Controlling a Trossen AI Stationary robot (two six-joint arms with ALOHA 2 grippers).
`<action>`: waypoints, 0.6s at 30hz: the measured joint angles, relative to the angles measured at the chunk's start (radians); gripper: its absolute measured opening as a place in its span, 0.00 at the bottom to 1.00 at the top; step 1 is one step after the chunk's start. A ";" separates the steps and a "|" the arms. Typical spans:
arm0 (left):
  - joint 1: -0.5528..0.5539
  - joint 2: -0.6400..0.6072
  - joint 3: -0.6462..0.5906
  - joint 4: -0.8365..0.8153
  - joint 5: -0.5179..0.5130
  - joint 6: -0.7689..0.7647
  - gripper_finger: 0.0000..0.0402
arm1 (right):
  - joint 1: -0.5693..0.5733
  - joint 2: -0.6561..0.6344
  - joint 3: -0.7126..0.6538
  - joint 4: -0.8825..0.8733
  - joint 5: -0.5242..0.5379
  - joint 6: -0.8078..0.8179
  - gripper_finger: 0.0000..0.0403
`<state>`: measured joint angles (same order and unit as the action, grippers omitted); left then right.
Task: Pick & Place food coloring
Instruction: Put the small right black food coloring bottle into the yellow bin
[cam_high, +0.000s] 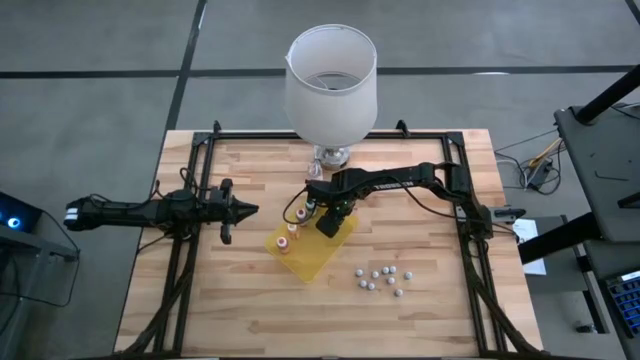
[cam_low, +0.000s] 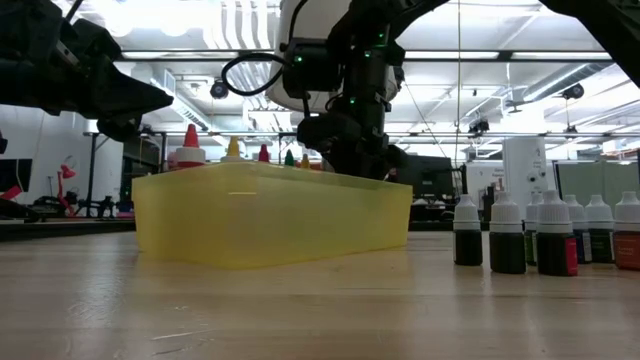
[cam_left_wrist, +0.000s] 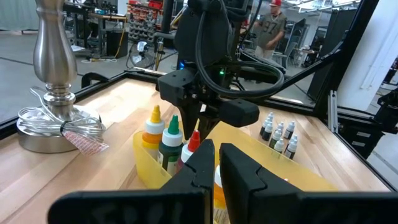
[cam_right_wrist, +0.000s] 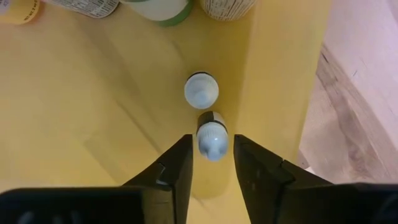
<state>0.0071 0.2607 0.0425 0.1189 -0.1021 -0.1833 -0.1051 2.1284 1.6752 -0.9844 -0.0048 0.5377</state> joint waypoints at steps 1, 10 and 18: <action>0.000 0.000 0.000 0.000 0.000 0.000 0.00 | 0.000 0.000 0.000 0.000 0.000 0.000 0.28; 0.000 0.000 0.000 0.000 0.000 0.000 0.00 | 0.000 -0.002 0.000 -0.005 0.005 0.000 0.32; 0.000 0.000 0.000 0.000 0.000 0.000 0.00 | -0.001 -0.006 0.011 -0.011 0.005 0.000 0.34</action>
<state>0.0071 0.2607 0.0425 0.1192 -0.1022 -0.1831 -0.1059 2.1223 1.6866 -0.9957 -0.0002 0.5381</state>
